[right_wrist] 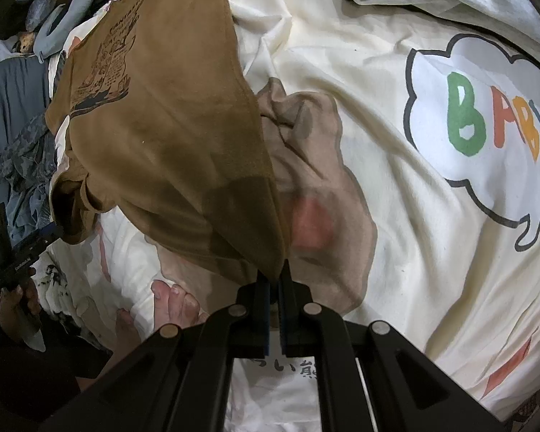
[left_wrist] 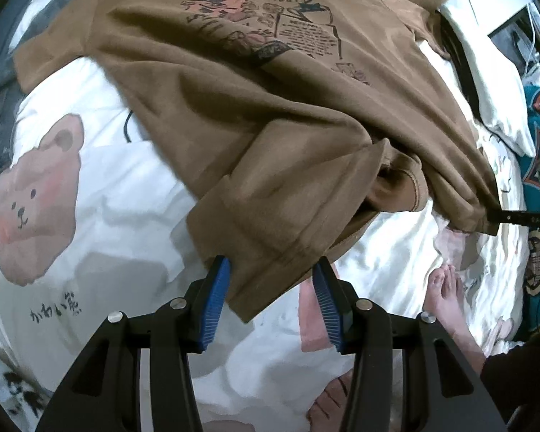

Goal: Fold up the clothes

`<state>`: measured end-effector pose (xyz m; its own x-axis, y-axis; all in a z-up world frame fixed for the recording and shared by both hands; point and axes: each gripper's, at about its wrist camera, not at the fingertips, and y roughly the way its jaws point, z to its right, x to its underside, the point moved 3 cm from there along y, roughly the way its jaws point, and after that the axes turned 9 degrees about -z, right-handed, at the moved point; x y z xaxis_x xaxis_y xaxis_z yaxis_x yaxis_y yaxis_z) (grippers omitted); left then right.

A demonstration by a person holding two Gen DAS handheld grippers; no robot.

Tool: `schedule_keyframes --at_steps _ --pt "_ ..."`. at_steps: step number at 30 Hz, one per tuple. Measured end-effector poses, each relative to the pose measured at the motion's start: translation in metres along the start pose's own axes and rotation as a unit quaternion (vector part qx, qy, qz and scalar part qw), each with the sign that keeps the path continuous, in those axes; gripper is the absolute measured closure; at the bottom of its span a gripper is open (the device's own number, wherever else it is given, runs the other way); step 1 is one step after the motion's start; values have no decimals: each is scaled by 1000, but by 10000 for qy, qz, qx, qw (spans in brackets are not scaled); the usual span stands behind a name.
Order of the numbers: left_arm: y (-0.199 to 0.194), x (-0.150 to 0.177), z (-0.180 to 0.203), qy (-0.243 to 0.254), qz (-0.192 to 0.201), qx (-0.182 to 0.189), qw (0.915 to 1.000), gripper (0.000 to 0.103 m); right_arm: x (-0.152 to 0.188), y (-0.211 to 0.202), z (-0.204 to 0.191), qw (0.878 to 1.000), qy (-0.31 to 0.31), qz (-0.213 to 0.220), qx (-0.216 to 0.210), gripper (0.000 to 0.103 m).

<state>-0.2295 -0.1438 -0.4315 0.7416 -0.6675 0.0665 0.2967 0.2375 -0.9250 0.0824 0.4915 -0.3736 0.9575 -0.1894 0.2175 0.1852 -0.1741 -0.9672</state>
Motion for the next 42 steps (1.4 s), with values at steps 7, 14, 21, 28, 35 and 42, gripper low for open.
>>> schedule_keyframes --at_steps 7,14,21,28,35,42 --pt "6 -12 1 -94 3 -339 9994 55 1 6 0 10000 43 1 -35 100" --pt "-20 -11 -4 -320 523 -274 9977 55 -1 5 0 10000 44 47 -51 100" --pt "-42 -11 -15 -138 835 -328 9959 71 0 5 3 9998 95 74 -124 100" --pt "-35 -21 -9 10 612 -499 9969 71 0 7 3 9998 114 70 -173 99" --pt "-23 -31 -1 175 350 -669 9970 71 0 9 5 9996 147 60 -216 99" --pt "-17 -32 -2 146 244 -628 9976 71 0 11 5 9996 157 42 -245 99"
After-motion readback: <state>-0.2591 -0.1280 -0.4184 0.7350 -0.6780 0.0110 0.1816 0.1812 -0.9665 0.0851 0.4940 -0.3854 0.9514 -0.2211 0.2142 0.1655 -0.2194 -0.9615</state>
